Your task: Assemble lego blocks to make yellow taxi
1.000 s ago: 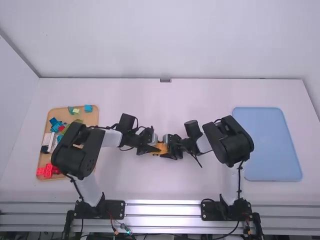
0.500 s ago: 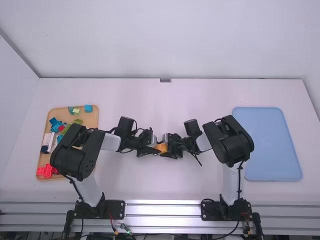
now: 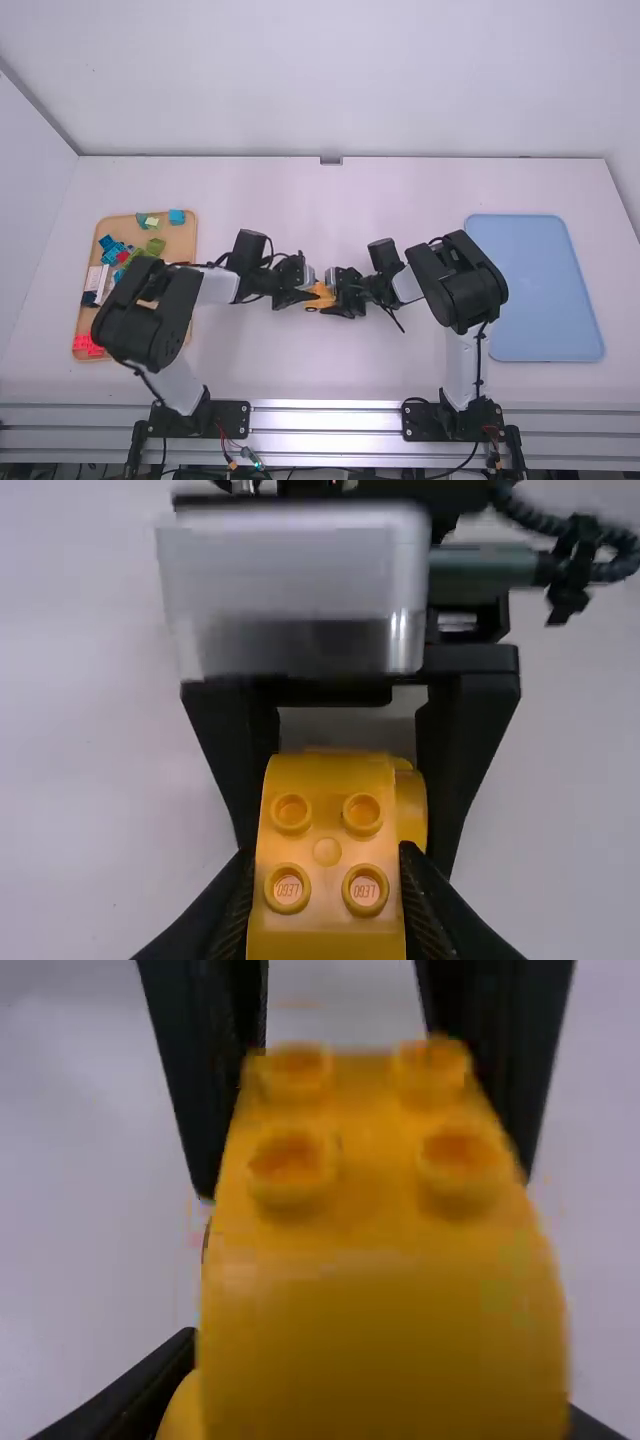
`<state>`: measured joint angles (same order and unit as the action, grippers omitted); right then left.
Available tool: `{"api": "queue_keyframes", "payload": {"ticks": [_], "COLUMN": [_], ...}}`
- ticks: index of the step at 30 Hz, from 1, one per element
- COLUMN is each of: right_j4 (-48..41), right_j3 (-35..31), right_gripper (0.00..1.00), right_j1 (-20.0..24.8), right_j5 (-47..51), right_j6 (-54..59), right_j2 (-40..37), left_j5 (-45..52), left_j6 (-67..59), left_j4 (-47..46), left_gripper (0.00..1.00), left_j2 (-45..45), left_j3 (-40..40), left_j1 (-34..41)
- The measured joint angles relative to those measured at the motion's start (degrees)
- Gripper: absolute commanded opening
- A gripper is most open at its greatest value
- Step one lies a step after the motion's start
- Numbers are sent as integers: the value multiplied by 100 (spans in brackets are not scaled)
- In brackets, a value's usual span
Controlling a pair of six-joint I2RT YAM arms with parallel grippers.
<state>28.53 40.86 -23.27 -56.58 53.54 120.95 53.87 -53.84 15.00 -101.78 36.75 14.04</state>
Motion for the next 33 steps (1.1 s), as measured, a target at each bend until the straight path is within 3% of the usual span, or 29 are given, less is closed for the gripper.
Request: {"api": "queue_keyframes", "payload": {"ticks": [7,33], "right_j4": [-9,-28], "right_j3": [0,-13], "right_gripper": [59,59], "right_j1": [28,66], "right_j5": [-13,-72], "right_j6": [4,61], "right_j2": [0,0], "left_j5": [483,195], "left_j6": [157,-15], "left_j4": [457,-131], "left_gripper": [2,1], "left_j2": [-431,-435], "left_j3": [2,232], "left_j1": [-42,142]}}
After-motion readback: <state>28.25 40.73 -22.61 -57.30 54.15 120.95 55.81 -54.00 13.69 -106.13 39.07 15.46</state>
